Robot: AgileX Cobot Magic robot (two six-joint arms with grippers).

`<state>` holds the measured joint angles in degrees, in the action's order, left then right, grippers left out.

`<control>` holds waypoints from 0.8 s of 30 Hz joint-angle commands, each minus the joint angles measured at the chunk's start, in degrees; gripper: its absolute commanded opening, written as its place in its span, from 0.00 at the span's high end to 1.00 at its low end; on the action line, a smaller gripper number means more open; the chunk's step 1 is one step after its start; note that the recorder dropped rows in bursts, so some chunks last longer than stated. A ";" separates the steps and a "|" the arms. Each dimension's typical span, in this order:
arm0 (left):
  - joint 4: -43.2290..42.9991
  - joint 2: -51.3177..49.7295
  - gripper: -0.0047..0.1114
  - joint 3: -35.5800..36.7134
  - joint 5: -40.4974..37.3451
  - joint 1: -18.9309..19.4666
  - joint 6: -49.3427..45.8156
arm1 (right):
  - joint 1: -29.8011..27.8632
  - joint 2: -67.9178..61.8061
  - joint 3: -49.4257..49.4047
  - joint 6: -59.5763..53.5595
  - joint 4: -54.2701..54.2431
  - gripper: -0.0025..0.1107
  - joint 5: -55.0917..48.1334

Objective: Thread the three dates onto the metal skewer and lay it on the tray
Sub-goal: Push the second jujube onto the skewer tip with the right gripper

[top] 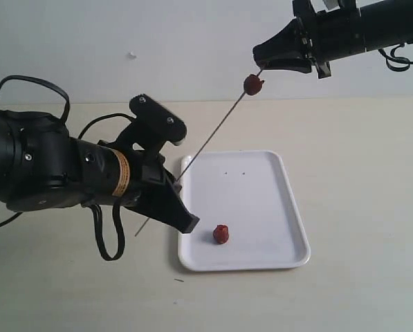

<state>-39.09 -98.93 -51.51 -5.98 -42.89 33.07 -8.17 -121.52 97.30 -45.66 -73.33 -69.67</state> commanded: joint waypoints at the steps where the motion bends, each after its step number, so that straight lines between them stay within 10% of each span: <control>1: -0.26 0.52 0.96 0.14 -0.82 -0.19 0.30 | -0.15 0.54 0.22 -0.74 0.07 0.78 -0.29; 24: -0.14 0.52 0.96 0.14 -0.82 -0.19 0.82 | -0.15 0.54 0.22 -0.74 0.44 0.78 -0.29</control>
<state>-39.09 -98.93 -51.51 -7.48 -42.89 33.31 -8.17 -121.52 97.30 -45.66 -72.99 -69.67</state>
